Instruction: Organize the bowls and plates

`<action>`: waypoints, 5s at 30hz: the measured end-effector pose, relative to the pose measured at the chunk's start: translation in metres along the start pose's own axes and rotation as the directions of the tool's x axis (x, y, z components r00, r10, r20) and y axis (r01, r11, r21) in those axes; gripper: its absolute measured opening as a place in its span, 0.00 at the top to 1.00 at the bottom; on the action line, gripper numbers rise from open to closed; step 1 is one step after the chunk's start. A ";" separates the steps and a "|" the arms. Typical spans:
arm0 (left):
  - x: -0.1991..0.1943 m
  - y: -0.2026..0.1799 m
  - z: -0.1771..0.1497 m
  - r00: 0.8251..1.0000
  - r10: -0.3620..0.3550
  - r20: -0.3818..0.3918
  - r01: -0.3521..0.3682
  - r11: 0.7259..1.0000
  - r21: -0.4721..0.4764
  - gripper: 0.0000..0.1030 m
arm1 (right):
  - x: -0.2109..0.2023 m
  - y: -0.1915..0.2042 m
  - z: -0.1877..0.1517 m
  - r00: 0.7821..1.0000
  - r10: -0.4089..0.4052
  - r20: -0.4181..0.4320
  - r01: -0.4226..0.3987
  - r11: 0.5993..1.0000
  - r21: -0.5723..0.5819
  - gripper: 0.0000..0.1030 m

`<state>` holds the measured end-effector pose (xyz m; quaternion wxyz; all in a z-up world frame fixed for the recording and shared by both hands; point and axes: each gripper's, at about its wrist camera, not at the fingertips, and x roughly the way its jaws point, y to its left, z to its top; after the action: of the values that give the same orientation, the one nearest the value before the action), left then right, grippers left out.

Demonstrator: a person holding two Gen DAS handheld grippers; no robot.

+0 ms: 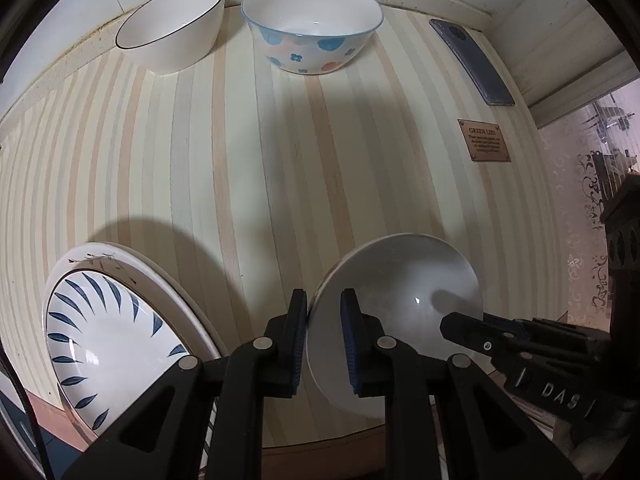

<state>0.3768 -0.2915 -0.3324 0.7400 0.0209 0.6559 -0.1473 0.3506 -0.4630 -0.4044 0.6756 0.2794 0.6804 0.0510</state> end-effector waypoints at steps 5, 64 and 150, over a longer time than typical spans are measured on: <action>-0.051 0.009 0.013 0.992 -0.028 0.120 0.033 0.999 -0.039 0.82 | -0.026 -0.005 0.017 0.998 0.066 -0.019 -0.066 0.998 -0.013 0.78; -0.065 0.001 0.028 0.996 -0.083 0.019 0.083 0.996 -0.015 0.89 | -0.105 0.045 0.021 0.986 0.026 0.163 -0.007 0.994 -0.114 0.86; -0.079 0.139 0.134 0.989 0.034 0.144 -0.004 0.979 -0.202 0.92 | -0.012 0.182 0.171 0.981 0.022 0.193 0.011 0.986 -0.169 0.88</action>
<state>0.5328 -0.1737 -0.2590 0.7859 -0.0587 0.6110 -0.0742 0.5687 -0.3682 -0.3260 0.7599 0.2266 0.6036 0.0829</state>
